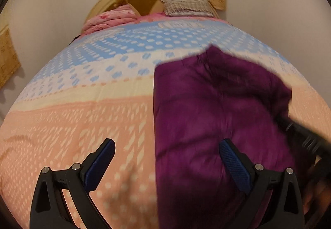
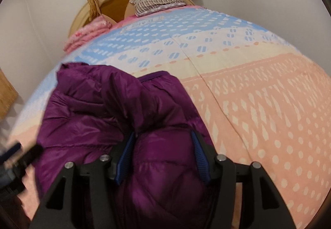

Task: Fold large clothes

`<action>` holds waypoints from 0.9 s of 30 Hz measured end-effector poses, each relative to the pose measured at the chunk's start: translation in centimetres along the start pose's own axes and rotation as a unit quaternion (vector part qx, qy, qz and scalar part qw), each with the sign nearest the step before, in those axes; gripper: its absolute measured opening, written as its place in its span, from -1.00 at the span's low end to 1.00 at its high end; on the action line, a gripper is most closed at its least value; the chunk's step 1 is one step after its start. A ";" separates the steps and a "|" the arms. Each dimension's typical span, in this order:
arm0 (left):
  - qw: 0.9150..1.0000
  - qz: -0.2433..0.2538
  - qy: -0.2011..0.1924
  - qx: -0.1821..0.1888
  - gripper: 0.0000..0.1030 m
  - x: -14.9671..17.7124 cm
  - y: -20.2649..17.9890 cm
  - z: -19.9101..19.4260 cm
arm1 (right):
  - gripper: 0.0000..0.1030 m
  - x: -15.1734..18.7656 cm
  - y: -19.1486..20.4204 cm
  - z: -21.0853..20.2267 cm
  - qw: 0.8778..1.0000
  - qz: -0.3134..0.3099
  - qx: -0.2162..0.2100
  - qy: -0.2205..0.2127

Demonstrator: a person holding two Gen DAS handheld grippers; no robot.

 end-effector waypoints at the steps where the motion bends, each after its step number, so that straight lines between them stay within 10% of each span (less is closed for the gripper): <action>1: 1.000 0.000 -0.004 0.002 0.96 0.4 0.0 0.0 | 0.33 -0.1 -0.5 -0.9 1.000 0.003 0.007 -0.012; 23: 0.999 0.021 -0.012 0.035 0.96 1.1 -2.6 1.3 | 0.22 2.8 -1.1 0.6 0.998 -0.007 -0.025 0.053; 27: 0.998 0.037 -0.023 0.048 0.65 1.0 -3.4 0.9 | 0.06 2.9 -0.8 0.6 0.998 -0.003 -0.042 0.054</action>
Point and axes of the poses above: each gripper's, at about its wrist camera, not at the fingertips, and z roughly the way its jaws point, y to its left, x to its underside, the point moved 8 cm from there along z, roughly the way its jaws point, and after that the axes turned 13 degrees about z, right-handed, at the moved point
